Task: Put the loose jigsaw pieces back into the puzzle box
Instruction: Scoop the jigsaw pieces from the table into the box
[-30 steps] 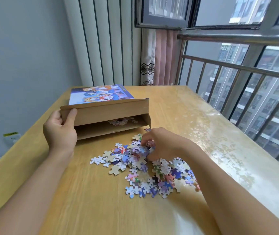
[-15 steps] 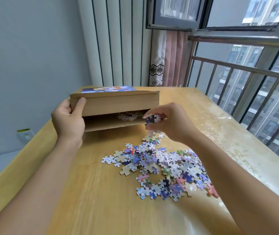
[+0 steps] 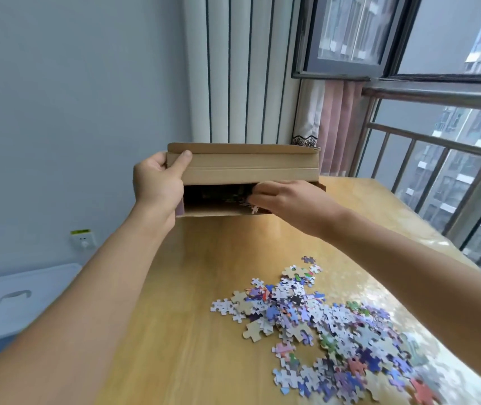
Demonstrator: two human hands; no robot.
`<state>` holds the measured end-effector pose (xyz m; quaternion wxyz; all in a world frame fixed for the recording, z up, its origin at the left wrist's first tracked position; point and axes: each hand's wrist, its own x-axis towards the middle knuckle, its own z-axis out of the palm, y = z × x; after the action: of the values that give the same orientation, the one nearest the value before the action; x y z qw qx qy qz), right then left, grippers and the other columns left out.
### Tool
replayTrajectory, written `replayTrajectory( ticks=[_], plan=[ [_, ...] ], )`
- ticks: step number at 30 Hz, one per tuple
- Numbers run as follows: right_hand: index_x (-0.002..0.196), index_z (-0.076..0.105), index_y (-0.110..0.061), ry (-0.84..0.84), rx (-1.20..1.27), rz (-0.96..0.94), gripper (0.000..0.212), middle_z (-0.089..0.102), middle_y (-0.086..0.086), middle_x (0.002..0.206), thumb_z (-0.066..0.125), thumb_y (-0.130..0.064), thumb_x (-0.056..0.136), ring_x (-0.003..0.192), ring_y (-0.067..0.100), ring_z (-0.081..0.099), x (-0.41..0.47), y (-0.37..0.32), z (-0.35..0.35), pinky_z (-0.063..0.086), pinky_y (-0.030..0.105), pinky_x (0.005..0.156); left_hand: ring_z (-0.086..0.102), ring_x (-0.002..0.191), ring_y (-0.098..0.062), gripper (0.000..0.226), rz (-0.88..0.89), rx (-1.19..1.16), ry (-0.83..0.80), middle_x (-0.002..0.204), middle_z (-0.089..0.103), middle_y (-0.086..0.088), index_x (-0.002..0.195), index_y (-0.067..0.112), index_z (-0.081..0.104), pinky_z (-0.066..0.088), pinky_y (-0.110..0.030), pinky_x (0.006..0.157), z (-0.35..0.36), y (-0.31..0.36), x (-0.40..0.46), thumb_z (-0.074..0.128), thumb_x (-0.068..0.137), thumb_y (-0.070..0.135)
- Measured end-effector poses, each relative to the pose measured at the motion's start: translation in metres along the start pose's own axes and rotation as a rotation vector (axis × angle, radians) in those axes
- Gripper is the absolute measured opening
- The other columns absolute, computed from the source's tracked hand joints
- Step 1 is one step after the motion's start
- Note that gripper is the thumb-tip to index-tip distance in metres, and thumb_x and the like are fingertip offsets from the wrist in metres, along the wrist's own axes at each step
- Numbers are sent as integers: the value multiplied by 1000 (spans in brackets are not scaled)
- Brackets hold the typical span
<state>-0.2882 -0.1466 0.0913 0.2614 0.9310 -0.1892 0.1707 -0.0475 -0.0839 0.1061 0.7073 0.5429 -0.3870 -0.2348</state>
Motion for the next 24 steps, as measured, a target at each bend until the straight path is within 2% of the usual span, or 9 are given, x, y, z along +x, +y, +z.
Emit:
replayTrajectory(
  ticks=[3, 7, 9, 11, 13, 15, 19, 21, 24],
  plan=[
    [147, 48, -18, -70, -33, 49, 66, 69, 7, 118, 64, 4, 87, 83, 32, 69, 8, 4, 4, 57, 39, 59, 66, 79, -29, 14, 6, -1, -8, 96, 76, -12, 84, 21, 72, 59, -48, 80, 1, 0, -1, 71, 95, 30],
    [153, 40, -21, -131, 129, 171, 50, 66, 11, 129, 50, -22, 104, 107, 33, 65, 7, 7, 7, 54, 44, 83, 59, 63, -23, 14, 11, 13, -11, 78, 68, -2, 84, 25, 72, 51, -38, 58, 2, 0, -4, 70, 96, 33],
    [155, 36, -22, -171, 260, 279, 48, 67, 10, 127, 39, -30, 108, 109, 32, 61, 4, 7, 7, 49, 40, 89, 61, 68, -24, 14, 11, 1, -11, 79, 69, 0, 85, 24, 72, 51, -40, 60, 2, -3, -5, 70, 96, 32],
    [153, 40, -21, -227, 338, 384, 46, 64, 9, 133, 38, -29, 108, 118, 31, 57, 1, 8, 12, 45, 38, 97, 61, 65, -22, 13, 7, -7, -9, 73, 70, 6, 85, 24, 72, 50, -38, 57, 2, -5, -7, 70, 96, 32],
    [145, 52, -19, -210, 418, 465, 41, 63, 6, 136, 45, -26, 106, 122, 30, 55, -1, 8, 15, 43, 34, 98, 53, 44, -17, 15, 7, 20, -7, 58, 64, 13, 84, 25, 71, 39, -26, 43, 2, -7, -10, 69, 97, 33],
    [134, 63, -12, -162, 486, 549, 35, 69, 6, 125, 48, -25, 105, 115, 27, 59, -4, 8, 15, 41, 29, 85, 44, 31, -18, 16, 8, 29, -12, 50, 60, 12, 85, 25, 70, 30, -20, 35, 2, -8, -12, 67, 98, 34],
    [93, 65, 3, 31, 486, 594, 36, 65, 15, 76, 45, -25, 105, 69, 27, 58, -19, -2, -2, 41, 40, 65, 38, 28, -22, 18, 10, 9, -8, 59, 61, 3, 83, 23, 69, 24, -18, 32, 2, -8, -13, 67, 98, 34],
    [104, 72, -9, 65, 352, 423, 28, 74, 3, 93, 52, -28, 102, 81, 20, 67, -29, -15, -12, 53, 32, 73, 39, 31, -20, 18, 9, -12, 7, 64, 63, 2, 82, 22, 69, 24, -18, 33, 1, -8, -13, 69, 97, 32],
    [137, 62, -20, -116, 228, 341, 42, 65, -4, 134, 53, -43, 102, 120, 15, 63, -38, -33, -9, 54, 37, 99, 45, 40, -18, 16, -1, -33, 13, 70, 67, 4, 84, 22, 70, 29, -20, 36, 2, -9, -14, 70, 96, 31]
  ],
)
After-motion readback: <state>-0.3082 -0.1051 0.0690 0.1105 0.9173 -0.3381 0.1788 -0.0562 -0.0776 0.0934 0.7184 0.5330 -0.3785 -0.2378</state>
